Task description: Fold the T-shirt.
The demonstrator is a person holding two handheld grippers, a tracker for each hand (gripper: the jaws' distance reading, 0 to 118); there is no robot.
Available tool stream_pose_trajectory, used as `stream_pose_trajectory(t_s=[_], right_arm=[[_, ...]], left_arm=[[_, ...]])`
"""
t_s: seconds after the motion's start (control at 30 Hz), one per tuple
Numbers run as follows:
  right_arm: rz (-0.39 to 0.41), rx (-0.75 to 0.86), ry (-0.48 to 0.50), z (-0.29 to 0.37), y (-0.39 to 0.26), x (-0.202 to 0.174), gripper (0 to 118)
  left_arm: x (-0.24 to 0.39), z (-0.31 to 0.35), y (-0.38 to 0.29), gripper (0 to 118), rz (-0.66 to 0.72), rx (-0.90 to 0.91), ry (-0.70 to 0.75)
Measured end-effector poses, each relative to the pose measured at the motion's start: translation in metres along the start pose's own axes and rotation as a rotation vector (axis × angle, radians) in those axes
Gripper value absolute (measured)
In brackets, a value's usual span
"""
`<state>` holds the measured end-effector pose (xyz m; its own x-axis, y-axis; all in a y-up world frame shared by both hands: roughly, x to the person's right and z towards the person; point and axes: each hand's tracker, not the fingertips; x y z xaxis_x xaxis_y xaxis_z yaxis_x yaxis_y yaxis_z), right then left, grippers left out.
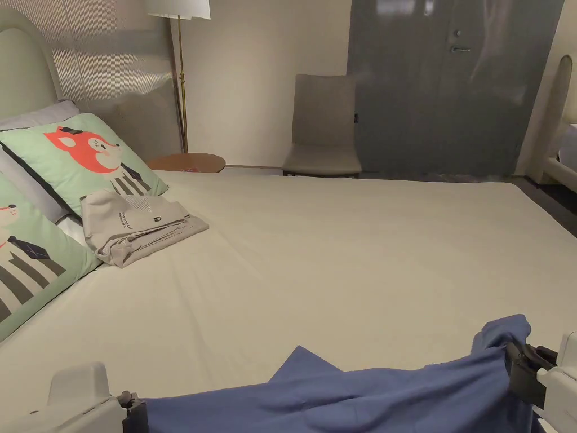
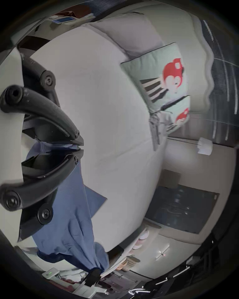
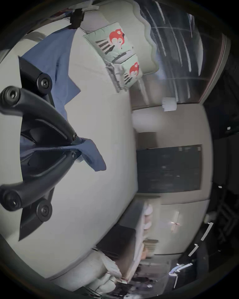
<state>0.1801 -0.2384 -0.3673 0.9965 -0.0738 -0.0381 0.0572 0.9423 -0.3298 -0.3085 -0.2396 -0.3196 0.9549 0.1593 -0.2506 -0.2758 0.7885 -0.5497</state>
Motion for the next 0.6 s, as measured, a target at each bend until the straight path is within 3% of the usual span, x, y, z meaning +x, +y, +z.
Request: stream_pose_trajectory(t_s=[0.27,0.4,0.6], right_arm=[[0.094,0.273,-0.116,0.1,0.014,-0.016,4],[0.076,0.382,-0.125,0.126,0.039,-0.017,4],[0.066,0.489,-0.123,0.132,0.109,-0.014,4]], left_arm=[[0.016,0.065,0.0,3,-0.033,0.328,-0.053],[0.025,0.087,0.021,3,-0.018,0.452,-0.071],[0.046,0.107,0.104,3,-0.032,0.563,-0.104]])
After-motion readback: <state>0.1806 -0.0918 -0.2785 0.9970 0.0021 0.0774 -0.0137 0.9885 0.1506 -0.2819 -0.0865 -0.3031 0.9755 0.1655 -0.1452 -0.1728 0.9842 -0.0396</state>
